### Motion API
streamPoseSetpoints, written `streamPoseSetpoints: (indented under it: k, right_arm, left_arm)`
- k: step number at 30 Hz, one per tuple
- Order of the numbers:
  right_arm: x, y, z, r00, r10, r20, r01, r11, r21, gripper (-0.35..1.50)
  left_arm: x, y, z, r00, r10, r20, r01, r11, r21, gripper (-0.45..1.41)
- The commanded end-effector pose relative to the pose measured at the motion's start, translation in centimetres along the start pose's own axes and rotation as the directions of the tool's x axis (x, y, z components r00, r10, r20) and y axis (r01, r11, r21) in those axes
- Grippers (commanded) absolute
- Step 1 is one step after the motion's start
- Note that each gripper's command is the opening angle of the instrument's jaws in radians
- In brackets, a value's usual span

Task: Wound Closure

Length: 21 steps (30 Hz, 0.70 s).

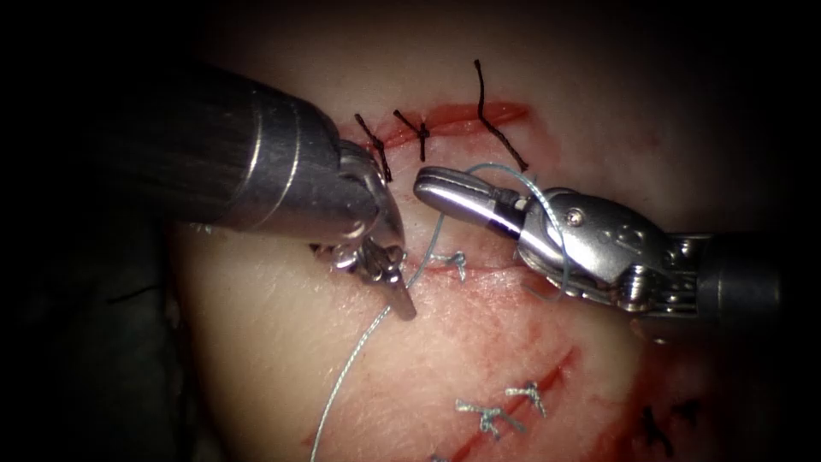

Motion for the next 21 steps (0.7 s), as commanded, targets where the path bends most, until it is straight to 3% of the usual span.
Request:
streamPoseSetpoints:
  k: [1, 4, 11, 16, 18, 21]
  right_arm:
    - [-0.06, 0.06, 0.06, 0.999, -0.031, 0.03, 0.031, 0.999, 0.022, -0.35]
    - [-0.09, 0.07, 0.03, 0.995, -0.063, 0.08, 0.064, 0.998, -0.01, -0.35]
    - [-0.08, 0.09, 0.03, 0.989, -0.098, 0.113, 0.102, 0.994, -0.031, -0.35]
    - [-0.08, 0.07, 0.03, 0.947, -0.188, 0.26, 0.192, 0.981, 0.012, -0.35]
    - [-0.08, 0.06, 0.04, 0.928, -0.199, 0.316, 0.197, 0.98, 0.039, -0.35]
    - [-0.1, 0.07, 0.05, 0.916, -0.22, 0.336, 0.21, 0.976, 0.067, -0.35]
  left_arm:
    - [0.05, 0.01, 0.05, 1.0, 0.002, 0.001, -0.002, 1.0, 0.0, -0.45]
    - [0.04, 0.06, 0.05, 1.0, 0.002, 0.002, -0.002, 1.0, -0.005, -0.45]
    - [0.06, 0.15, 0.05, 1.0, -0.002, 0.003, 0.002, 1.0, -0.012, -0.45]
    - [0.17, 0.25, -0.01, 1.0, -0.013, 0.007, 0.013, 1.0, -0.023, -0.45]
    - [0.27, 0.27, -0.03, 1.0, -0.016, 0.013, 0.017, 0.997, -0.078, -0.45]
    - [0.39, 0.32, -0.04, 1.0, -0.011, 0.023, 0.014, 0.99, -0.139, -0.45]
